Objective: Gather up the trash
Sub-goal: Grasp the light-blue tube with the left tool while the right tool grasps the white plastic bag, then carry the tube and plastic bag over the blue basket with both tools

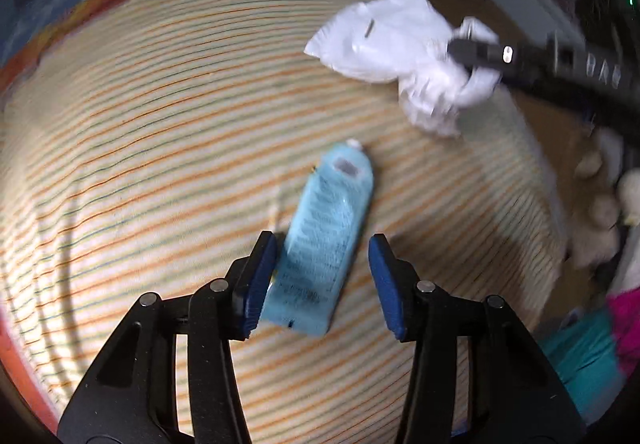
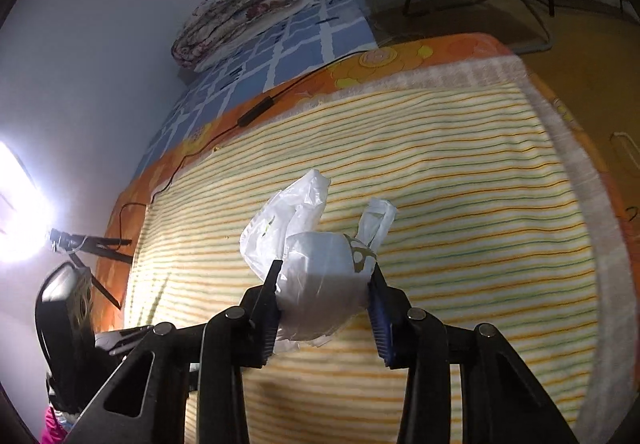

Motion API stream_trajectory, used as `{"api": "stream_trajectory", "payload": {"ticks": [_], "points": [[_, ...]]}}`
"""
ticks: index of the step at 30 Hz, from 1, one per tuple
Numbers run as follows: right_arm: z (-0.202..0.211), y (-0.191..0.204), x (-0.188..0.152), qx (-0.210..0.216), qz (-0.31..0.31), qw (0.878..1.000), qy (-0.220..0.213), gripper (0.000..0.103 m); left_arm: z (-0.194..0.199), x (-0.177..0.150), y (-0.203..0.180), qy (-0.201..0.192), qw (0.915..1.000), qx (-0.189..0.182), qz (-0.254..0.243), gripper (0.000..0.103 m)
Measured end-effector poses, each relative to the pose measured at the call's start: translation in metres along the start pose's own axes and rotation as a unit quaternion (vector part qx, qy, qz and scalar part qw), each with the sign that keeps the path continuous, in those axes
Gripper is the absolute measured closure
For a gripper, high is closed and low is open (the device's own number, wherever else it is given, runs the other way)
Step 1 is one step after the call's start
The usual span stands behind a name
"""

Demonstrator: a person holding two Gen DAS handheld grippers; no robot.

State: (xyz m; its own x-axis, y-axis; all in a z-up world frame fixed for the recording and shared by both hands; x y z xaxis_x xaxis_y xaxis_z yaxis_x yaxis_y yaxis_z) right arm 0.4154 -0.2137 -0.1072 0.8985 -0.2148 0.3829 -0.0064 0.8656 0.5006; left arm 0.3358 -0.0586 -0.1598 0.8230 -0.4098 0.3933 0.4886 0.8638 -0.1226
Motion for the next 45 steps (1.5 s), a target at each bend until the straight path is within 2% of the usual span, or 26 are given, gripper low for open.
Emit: {"api": "stream_trajectory", "payload": {"ticks": [5,8,10,11,14,19,29,38,45], "points": [[0.019,-0.008,-0.010,-0.009,0.014,1.000,-0.006,0.063,-0.004,0.008,-0.009,0.001,0.9969,0.076,-0.021,0.047],[0.031,-0.012,-0.016,-0.016,0.025,1.000,-0.009,0.064,-0.008,0.013,-0.013,0.000,0.9947,0.100,-0.023,0.047],[0.039,-0.014,-0.022,-0.021,0.035,0.999,-0.011,0.064,-0.010,0.013,-0.016,0.000,0.9929,0.113,-0.036,0.054],[0.042,-0.014,-0.025,-0.023,0.039,0.999,-0.012,0.064,-0.009,0.013,-0.019,-0.003,0.9928,0.113,-0.040,0.063],[0.051,-0.015,-0.034,-0.025,0.049,0.998,-0.011,0.063,-0.006,0.007,-0.023,-0.003,0.9933,0.112,-0.030,0.067],[0.066,-0.013,-0.053,-0.026,0.068,0.997,-0.007,0.064,0.005,-0.005,-0.024,-0.010,0.9940,0.109,-0.009,0.067],[0.105,-0.009,-0.110,-0.028,0.117,0.993,0.001,0.064,0.055,-0.049,-0.045,-0.046,0.9938,0.098,0.023,0.067],[0.146,-0.011,-0.175,-0.016,0.142,0.990,0.008,0.064,0.102,-0.098,-0.089,-0.073,0.9921,0.100,0.013,0.067],[0.179,-0.010,-0.223,-0.009,0.163,0.986,0.009,0.064,0.122,-0.132,-0.131,-0.083,0.9920,0.095,-0.009,0.067]]}}
Point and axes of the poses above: each gripper's, at about its wrist camera, not at the fingertips, and z roughly against the way its jaws point, y to its left, x to its top, the point moved 9 cm from there along -z, roughly the way its jaws point, and after that the axes turned 11 degrees about -z, right-handed, at the moved point
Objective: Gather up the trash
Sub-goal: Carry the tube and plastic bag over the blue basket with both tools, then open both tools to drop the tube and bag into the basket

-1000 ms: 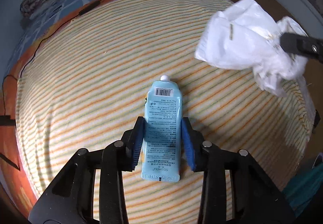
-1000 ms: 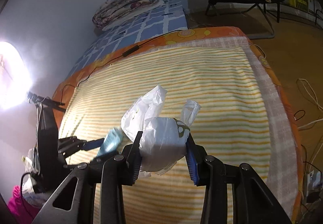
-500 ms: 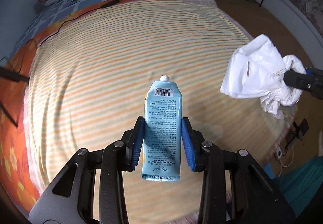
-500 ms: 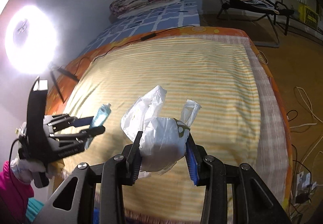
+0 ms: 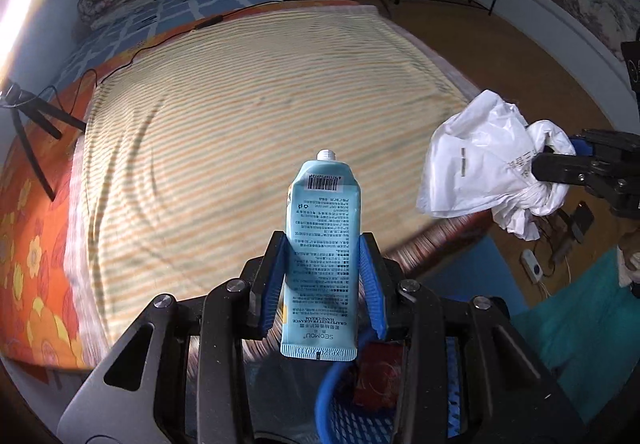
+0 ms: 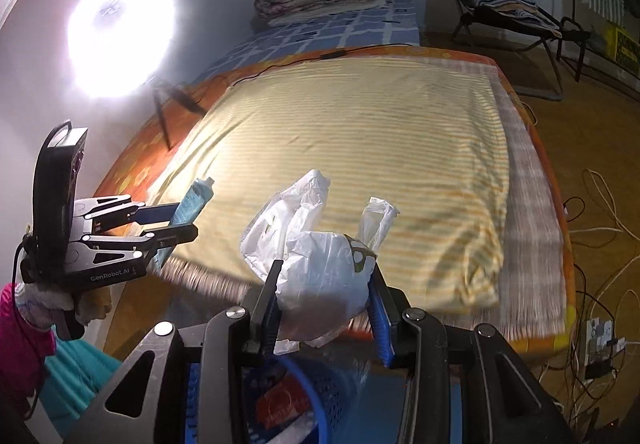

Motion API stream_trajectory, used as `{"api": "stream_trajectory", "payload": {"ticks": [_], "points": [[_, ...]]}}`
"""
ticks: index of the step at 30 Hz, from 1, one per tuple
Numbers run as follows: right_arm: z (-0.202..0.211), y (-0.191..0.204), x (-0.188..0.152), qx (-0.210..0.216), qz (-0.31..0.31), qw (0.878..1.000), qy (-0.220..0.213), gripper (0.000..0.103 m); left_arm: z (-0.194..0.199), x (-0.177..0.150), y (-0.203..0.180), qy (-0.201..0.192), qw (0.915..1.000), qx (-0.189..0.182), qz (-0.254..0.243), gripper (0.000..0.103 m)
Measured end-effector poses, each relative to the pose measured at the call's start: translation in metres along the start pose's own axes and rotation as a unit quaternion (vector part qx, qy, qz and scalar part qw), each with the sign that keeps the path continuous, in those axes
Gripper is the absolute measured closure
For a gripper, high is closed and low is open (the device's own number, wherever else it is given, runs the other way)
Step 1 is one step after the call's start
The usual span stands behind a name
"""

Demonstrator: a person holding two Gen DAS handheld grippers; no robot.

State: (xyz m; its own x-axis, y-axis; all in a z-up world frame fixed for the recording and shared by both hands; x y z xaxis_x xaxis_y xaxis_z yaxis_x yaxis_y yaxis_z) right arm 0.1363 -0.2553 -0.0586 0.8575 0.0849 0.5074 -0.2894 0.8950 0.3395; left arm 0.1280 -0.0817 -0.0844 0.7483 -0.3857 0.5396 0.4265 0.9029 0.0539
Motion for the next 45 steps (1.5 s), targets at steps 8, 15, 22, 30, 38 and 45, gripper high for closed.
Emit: {"api": "stream_trajectory", "payload": {"ticks": [8,15,22,30,38,45], "points": [[0.020,0.012,-0.047,-0.001,0.018,1.000,0.010,0.064,0.021,-0.037,-0.037,-0.007,0.9999,-0.010,-0.003,0.067],[0.018,0.021,-0.096,-0.008,0.040,0.998,0.040,0.064,0.017,-0.069,-0.067,0.009,0.9996,-0.025,-0.014,0.067],[0.007,0.026,-0.140,-0.015,0.054,0.996,0.076,0.064,0.006,-0.101,-0.088,0.036,0.9985,-0.038,-0.019,0.067],[-0.003,0.026,-0.172,-0.023,0.059,0.993,0.102,0.064,-0.007,-0.135,-0.099,0.066,0.9967,-0.045,-0.017,0.067],[-0.007,0.024,-0.183,-0.027,0.058,0.992,0.110,0.063,-0.013,-0.151,-0.102,0.088,0.9950,-0.043,-0.018,0.067],[-0.007,0.025,-0.184,-0.027,0.058,0.992,0.110,0.061,-0.014,-0.154,-0.105,0.092,0.9947,-0.036,-0.027,0.066]]}}
Point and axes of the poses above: each gripper's, at about its wrist camera, not at the fingertips, and z roughly against the way its jaws point, y to its left, x to its top, the point moved 9 cm from there along -z, roughly the way its jaws point, and after that the axes turned 11 degrees about -z, right-handed, at the moved point
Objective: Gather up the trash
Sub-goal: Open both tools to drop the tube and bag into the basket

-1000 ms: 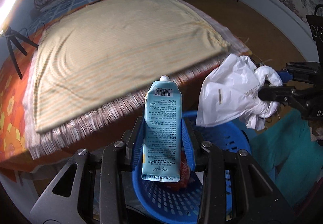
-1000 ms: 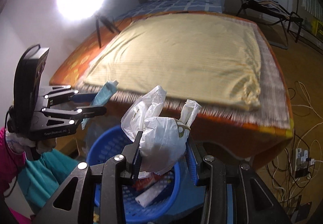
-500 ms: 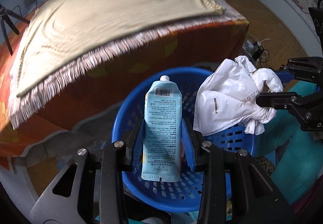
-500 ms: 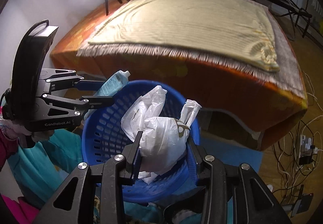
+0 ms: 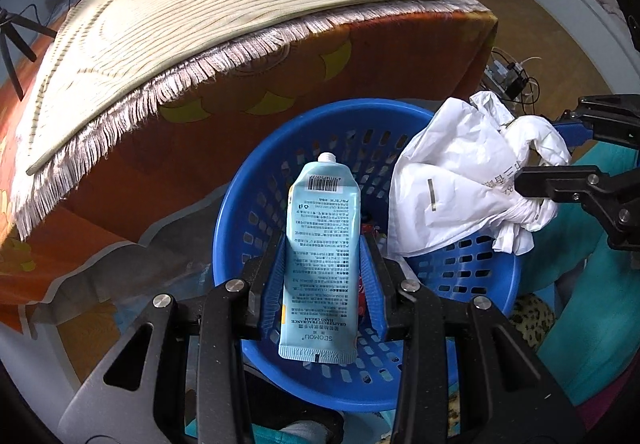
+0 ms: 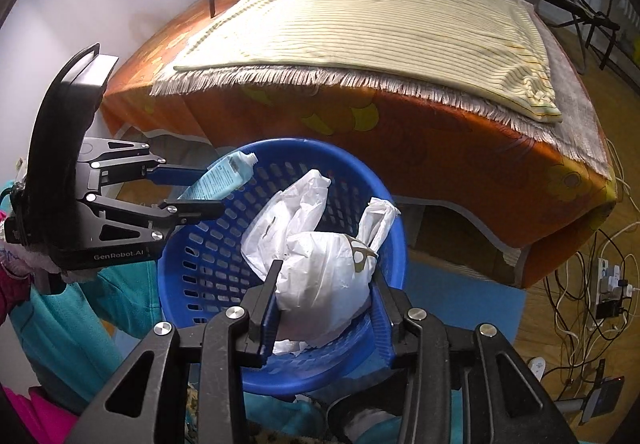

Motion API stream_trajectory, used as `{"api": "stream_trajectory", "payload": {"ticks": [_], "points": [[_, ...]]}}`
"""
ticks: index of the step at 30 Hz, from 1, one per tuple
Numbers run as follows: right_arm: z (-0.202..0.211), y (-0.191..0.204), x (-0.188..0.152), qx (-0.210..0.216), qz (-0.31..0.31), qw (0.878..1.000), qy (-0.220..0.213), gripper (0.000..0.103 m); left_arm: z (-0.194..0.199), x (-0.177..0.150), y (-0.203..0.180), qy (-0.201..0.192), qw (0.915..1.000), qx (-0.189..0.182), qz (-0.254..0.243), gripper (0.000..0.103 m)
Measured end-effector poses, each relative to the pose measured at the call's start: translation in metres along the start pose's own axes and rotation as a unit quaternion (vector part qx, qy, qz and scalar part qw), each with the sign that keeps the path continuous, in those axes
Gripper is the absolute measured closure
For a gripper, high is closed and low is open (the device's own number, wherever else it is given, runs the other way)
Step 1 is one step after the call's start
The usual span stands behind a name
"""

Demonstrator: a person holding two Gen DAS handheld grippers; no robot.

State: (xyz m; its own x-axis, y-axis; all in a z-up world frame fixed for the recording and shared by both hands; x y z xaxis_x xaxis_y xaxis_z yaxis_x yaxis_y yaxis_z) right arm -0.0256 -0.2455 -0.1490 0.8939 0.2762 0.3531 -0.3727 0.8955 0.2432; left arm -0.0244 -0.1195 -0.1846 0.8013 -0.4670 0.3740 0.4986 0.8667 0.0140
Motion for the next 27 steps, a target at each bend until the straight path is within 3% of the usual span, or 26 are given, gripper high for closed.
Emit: {"api": "stream_trajectory", "payload": {"ticks": [2,6,12,16,23,25,27], "points": [[-0.001,0.001,0.000,-0.001,-0.001,1.000,0.000,0.059,-0.002,0.000,0.000,0.003,1.0000,0.001,0.002,0.066],[-0.003,0.001,0.000,-0.001,-0.005,1.000,0.001,0.058,-0.001,0.000,0.002,-0.002,1.0000,0.006,0.003,0.046],[-0.002,-0.003,0.002,-0.001,-0.010,1.000,0.000,0.052,0.001,0.002,0.008,-0.004,0.9999,0.012,0.008,0.041],[-0.001,-0.005,0.003,-0.002,-0.013,1.000,-0.004,0.039,0.000,0.001,0.009,-0.003,0.9998,0.014,0.010,0.041],[-0.001,-0.005,0.003,-0.009,-0.012,1.000,-0.003,0.035,0.001,0.002,0.011,-0.004,0.9997,0.021,0.015,0.036],[-0.001,-0.006,0.003,-0.015,-0.010,1.000,-0.006,0.021,0.002,0.002,0.012,-0.004,0.9995,0.024,0.019,0.035],[0.002,-0.005,0.005,-0.018,-0.007,1.000,-0.015,0.017,0.003,0.002,0.014,-0.005,0.9994,0.025,0.022,0.035]]}}
Point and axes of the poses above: each gripper's, at about its wrist camera, not at the fingertips, and z roughly against the way its jaws point, y to its left, x to its top, the point moved 9 cm from there along -z, roughly the way its jaws point, and after that the axes turned 11 degrees about -z, right-handed, at the moved point
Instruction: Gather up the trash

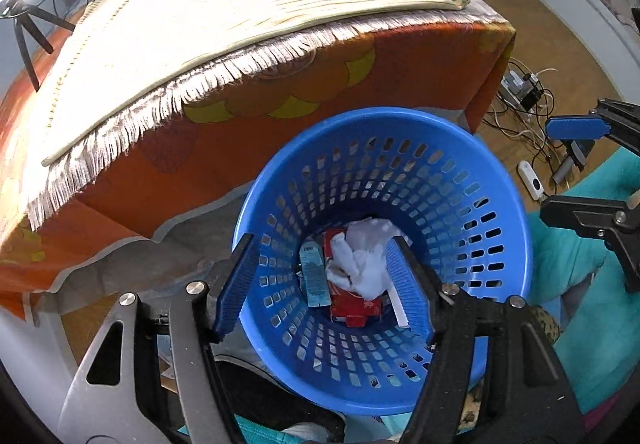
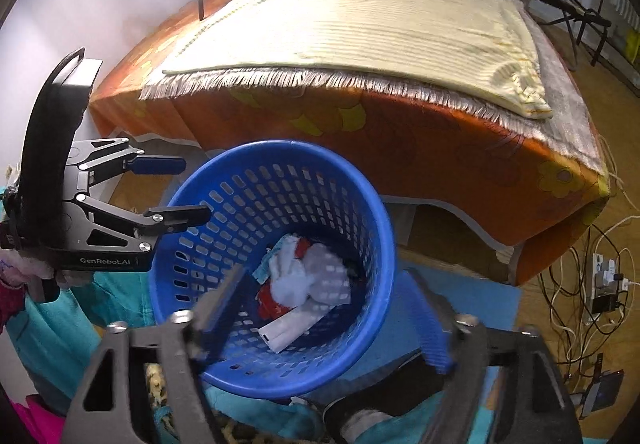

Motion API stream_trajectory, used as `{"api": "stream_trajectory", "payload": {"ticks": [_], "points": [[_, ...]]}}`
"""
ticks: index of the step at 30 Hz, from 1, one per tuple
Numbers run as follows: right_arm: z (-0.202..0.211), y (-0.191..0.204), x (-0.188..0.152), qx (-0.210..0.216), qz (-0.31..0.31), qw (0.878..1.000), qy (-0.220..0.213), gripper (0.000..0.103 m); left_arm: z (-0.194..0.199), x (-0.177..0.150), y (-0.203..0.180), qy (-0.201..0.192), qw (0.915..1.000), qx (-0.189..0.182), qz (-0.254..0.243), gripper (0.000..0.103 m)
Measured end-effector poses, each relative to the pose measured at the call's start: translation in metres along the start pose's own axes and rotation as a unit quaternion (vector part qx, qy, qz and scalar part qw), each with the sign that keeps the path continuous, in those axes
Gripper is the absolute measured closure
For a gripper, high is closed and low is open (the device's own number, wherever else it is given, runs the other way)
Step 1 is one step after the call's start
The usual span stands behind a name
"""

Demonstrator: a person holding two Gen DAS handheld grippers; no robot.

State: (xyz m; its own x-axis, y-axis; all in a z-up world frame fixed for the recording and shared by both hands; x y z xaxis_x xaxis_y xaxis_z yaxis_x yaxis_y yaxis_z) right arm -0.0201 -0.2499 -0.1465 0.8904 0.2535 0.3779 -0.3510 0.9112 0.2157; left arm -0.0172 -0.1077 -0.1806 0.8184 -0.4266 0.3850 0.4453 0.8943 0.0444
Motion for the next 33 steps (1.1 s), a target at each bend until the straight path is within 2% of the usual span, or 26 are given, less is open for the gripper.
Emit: {"api": "stream_trajectory", "payload": {"ticks": [13,16,25,32,33], "points": [[0.013,-0.010,0.014,-0.036,-0.008,0.999,-0.032,0.012,0.018,0.009,0.007,-0.020,0.9995,0.018,0.014,0.035],[0.016,-0.011,0.019,-0.043,-0.008,0.998,-0.040,0.012,0.027,0.014,0.009,-0.032,0.9988,0.033,0.016,0.035],[0.033,-0.014,0.037,-0.063,-0.007,0.995,-0.077,0.012,0.056,0.033,0.014,-0.069,0.9963,0.039,0.033,0.035],[0.051,-0.020,0.060,-0.080,-0.006,0.991,-0.111,0.012,0.084,0.060,0.026,-0.114,0.9905,0.065,0.042,0.035],[0.053,-0.021,0.063,-0.083,-0.006,0.990,-0.114,0.012,0.087,0.063,0.028,-0.119,0.9895,0.069,0.044,0.032]]}}
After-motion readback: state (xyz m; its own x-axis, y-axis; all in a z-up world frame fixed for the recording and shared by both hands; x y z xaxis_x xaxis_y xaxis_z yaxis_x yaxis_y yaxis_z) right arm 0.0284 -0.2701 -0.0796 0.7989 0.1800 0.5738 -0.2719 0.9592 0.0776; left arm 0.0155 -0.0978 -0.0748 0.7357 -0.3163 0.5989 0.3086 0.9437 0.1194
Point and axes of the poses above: each gripper's, at about its wrist camera, not at the fingertips, and z roughly against the way its jaws point, y to its left, x to its top, the point moved 9 cm from there along -z, roughly the way its jaws point, and after that the axes turned 11 degrees about -z, right-handed, at the moved point
